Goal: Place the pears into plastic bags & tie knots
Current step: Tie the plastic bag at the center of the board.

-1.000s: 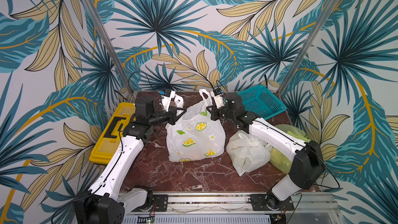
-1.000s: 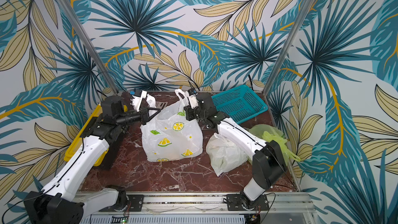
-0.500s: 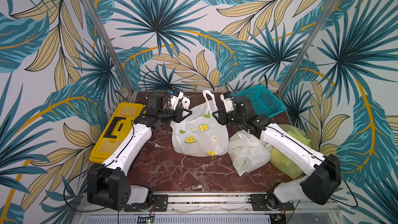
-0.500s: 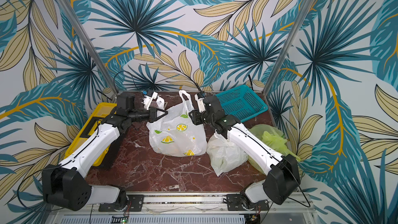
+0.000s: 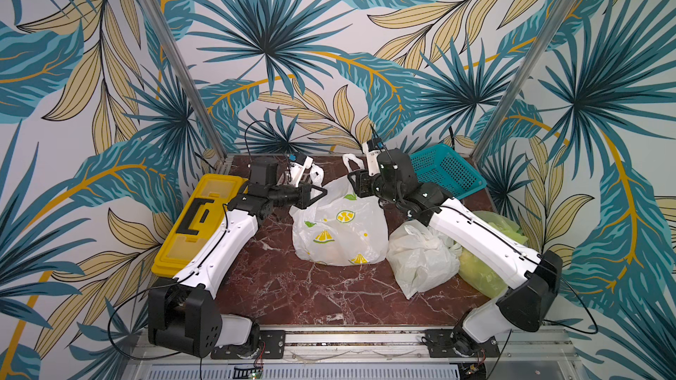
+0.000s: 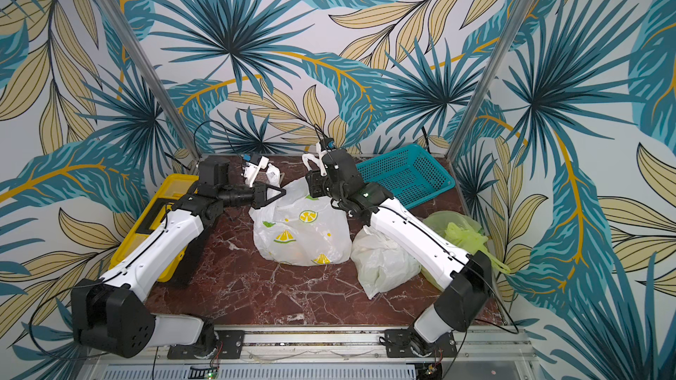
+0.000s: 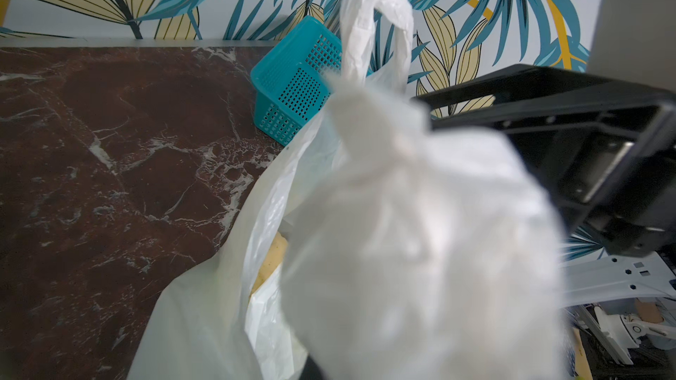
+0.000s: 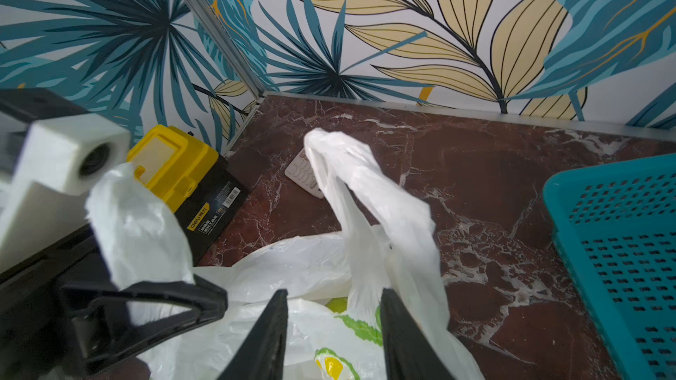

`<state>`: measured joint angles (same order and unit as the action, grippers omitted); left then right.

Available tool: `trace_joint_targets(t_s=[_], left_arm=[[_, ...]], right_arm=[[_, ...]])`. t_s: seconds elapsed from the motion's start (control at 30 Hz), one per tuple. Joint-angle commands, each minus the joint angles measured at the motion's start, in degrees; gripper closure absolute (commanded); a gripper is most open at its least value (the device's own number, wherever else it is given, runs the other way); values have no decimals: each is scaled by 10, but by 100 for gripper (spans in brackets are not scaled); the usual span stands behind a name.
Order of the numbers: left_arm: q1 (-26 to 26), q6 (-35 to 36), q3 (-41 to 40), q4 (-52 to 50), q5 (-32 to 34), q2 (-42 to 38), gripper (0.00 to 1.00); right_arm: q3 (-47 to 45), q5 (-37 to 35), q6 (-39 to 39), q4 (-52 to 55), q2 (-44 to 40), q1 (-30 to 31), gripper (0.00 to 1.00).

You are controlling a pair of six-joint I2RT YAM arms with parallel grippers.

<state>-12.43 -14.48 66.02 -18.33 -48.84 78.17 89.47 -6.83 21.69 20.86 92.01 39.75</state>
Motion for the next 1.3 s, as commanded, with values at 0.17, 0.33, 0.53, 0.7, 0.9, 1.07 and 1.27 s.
trace_joint_targets(t_s=[0.17, 0.33, 0.53, 0.7, 0.9, 1.07, 1.27], left_arm=[[-10, 2, 6, 0, 11, -14, 100], [-8, -5, 3, -1, 26, -27, 100], [17, -14, -11, 0, 44, -54, 100], [35, -48, -40, 0, 109, -93, 100], [29, -71, -18, 0, 82, -101, 100], [-3, -63, -5, 0, 60, -101, 100], [-6, -45, -18, -1, 58, -88, 100]], right_arm=[[54, -165, 56, -36, 97, 4, 54], [51, -203, 33, -78, 117, 8, 83], [-7, -33, 15, -153, 27, 2, 100], [-88, 89, 50, -201, -61, 3, 100], [-140, 134, 63, -210, -152, 3, 100], [-184, 111, 65, -210, -199, 2, 100], [-206, 92, 57, -219, -189, -7, 99]])
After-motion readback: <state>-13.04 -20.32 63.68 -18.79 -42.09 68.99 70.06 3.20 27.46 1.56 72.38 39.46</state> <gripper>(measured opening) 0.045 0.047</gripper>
